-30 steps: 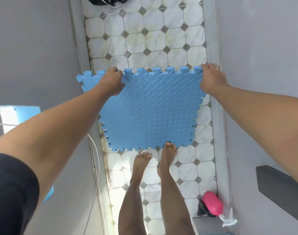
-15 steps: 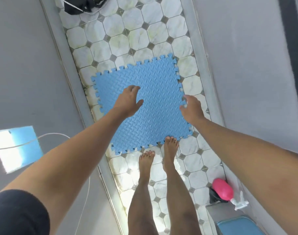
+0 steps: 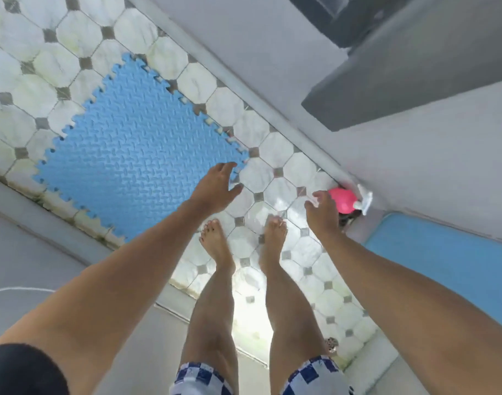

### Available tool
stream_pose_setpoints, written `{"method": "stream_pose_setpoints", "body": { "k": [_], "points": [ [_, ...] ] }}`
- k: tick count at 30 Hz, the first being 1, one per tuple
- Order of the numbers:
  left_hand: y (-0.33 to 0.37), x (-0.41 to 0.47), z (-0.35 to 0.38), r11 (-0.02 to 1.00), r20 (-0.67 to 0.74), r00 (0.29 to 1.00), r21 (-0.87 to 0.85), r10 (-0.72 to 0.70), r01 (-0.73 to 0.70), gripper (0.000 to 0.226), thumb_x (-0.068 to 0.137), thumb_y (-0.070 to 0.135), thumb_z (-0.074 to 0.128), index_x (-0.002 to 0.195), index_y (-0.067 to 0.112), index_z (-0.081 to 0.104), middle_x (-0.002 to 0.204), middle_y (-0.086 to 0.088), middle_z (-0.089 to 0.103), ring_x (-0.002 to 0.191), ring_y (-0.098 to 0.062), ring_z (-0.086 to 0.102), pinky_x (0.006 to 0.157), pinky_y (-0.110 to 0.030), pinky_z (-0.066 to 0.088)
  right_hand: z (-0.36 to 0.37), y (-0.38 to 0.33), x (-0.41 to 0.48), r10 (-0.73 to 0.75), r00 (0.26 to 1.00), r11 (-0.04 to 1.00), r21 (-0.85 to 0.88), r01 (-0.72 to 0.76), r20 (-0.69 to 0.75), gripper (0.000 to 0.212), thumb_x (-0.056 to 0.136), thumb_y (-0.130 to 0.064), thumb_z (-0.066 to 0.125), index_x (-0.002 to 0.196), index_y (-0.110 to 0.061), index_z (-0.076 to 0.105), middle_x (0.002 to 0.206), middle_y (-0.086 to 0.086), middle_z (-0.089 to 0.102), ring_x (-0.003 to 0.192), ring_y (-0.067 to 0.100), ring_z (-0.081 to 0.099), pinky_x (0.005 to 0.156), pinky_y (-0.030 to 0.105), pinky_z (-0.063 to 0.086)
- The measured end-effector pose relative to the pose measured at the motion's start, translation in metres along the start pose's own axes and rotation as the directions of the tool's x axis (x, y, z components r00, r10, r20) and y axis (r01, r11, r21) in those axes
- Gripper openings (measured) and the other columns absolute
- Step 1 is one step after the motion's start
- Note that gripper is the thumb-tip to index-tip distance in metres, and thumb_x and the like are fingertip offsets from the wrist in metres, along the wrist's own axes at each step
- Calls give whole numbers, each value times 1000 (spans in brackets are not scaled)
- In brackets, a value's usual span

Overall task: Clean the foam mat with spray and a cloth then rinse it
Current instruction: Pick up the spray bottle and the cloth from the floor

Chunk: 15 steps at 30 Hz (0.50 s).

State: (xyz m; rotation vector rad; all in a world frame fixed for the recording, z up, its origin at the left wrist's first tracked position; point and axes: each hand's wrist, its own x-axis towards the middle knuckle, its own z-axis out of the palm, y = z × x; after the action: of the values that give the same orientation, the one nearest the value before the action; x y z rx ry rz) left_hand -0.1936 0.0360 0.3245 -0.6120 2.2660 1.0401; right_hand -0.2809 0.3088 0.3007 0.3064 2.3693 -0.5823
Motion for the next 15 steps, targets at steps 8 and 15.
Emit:
{"method": "stream_pose_setpoints", "body": {
  "k": [8,15],
  "points": [
    [117,18,128,988,93,988,81,125,-133,59,95,41,62,145,14,45,136,-9,58,125,-27,55,99,-38,45,-53,157,7,238,971,958,175,-229,-35,31,95,-12,59,126,-11,58,114,5,62,100,23,58,87,32,45],
    [216,64,265,980,32,985,-116,167,-162,44,91,44,66,126,19,59,112,1,68,89,-15,62,86,-34,53,-50,267,92,359,932,885,301,-354,41,13,84,-19,53,80,-28,61,97,8,73,91,33,73,82,52,63]
  ]
}}
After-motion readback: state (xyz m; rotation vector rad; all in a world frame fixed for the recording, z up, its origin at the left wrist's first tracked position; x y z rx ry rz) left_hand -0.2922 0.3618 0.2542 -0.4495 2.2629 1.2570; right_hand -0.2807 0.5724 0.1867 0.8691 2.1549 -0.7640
